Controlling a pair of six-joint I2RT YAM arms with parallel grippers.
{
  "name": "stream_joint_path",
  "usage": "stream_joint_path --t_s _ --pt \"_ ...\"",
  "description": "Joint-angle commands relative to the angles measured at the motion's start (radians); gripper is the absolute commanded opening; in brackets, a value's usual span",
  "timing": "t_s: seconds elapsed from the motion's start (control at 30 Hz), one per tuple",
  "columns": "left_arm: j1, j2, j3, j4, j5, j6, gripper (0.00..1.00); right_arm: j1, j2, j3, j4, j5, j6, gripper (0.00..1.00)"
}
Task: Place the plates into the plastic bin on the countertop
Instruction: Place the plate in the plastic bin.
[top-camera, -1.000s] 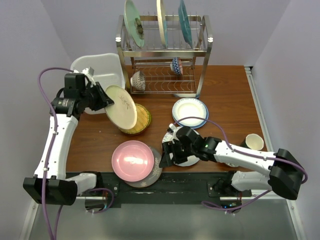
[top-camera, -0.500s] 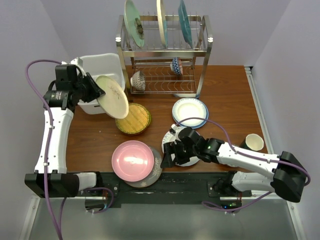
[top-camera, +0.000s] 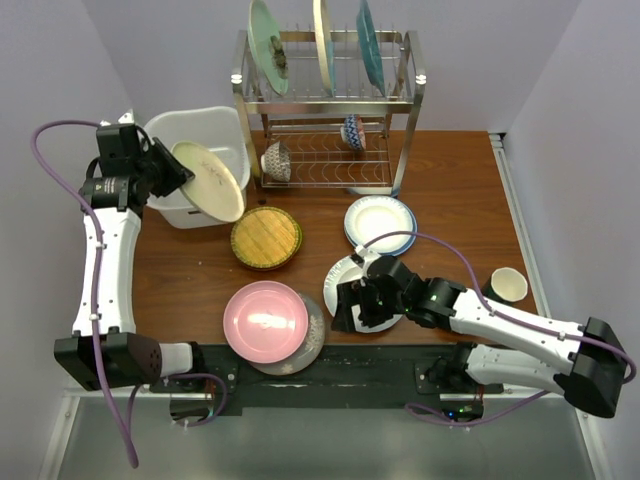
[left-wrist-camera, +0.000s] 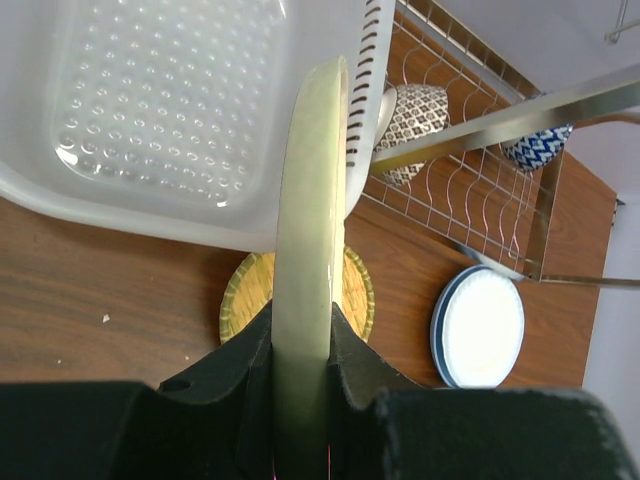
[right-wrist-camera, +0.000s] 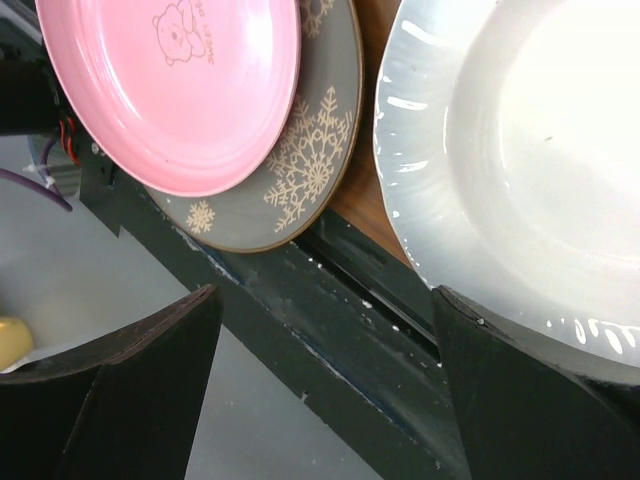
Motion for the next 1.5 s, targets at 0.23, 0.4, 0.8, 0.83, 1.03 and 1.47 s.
stream_joint_path --t_s 0.23,0.4,0.8,0.83,1.03,1.47 --pt "0.037 -0.014 0.004 0.263 -0.028 -0.104 0.0 0.003 0.012 0.034 -0.021 0.048 -0.022 0.89" --pt "0.042 0.002 -0.024 0.31 -0.077 -0.136 0.0 0.003 0.02 0.029 -0.022 0.049 -0.025 0.89" --pt "0.043 0.06 -0.047 0.436 -0.141 -0.194 0.0 0.003 0.032 0.025 -0.021 0.054 -0.026 0.89" --pt "0.043 0.08 -0.036 0.435 -0.143 -0.196 0.0 0.003 0.035 0.025 -0.019 0.054 -0.025 0.89" --pt "0.045 0.164 0.027 0.468 -0.147 -0.21 0.0 0.004 0.06 0.026 -0.013 0.052 -0.031 0.89" --pt "0.05 0.385 0.107 0.635 -0.111 -0.248 0.0 0.003 0.138 0.035 0.036 0.014 -0.031 0.89"
